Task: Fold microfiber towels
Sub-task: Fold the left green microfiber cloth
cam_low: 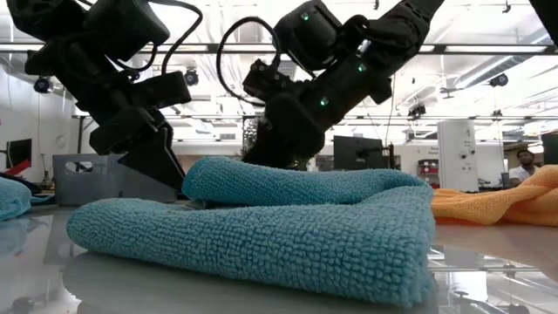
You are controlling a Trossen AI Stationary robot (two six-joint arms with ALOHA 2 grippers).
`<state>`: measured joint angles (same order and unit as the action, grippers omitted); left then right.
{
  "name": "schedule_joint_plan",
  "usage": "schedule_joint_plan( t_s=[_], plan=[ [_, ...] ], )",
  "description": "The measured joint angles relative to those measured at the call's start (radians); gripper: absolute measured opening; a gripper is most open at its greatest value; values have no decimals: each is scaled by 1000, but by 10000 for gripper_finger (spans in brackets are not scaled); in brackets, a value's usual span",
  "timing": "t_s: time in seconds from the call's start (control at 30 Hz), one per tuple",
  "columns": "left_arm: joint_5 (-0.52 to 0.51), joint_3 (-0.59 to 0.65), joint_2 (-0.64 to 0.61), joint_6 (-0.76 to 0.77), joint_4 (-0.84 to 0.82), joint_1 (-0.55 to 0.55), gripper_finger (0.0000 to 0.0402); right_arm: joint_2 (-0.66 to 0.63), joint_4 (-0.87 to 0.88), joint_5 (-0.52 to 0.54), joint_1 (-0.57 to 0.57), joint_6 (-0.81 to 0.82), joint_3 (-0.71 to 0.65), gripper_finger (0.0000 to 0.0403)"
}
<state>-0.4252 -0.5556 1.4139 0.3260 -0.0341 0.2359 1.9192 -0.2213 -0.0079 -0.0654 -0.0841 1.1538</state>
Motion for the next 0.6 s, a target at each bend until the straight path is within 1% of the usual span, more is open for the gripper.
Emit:
schedule_joint_plan(
  t_s=[0.07, 0.23, 0.33, 0.43, 0.6],
  plan=[
    [0, 0, 0, 0, 0, 0, 137, 9, -6, 0, 0, 3, 0, 11],
    [0, 0, 0, 0, 0, 0, 137, 17, -6, -4, 0, 9, 0, 31],
    [0, 0, 0, 0, 0, 0, 137, 17, -8, -38, 0, 34, 6, 40],
    [0, -4, 0, 0, 0, 0, 137, 16, -5, -53, 0, 22, 16, 50],
    [0, -22, 0, 0, 0, 0, 137, -20, 11, -72, 0, 5, 19, 81]
  ],
)
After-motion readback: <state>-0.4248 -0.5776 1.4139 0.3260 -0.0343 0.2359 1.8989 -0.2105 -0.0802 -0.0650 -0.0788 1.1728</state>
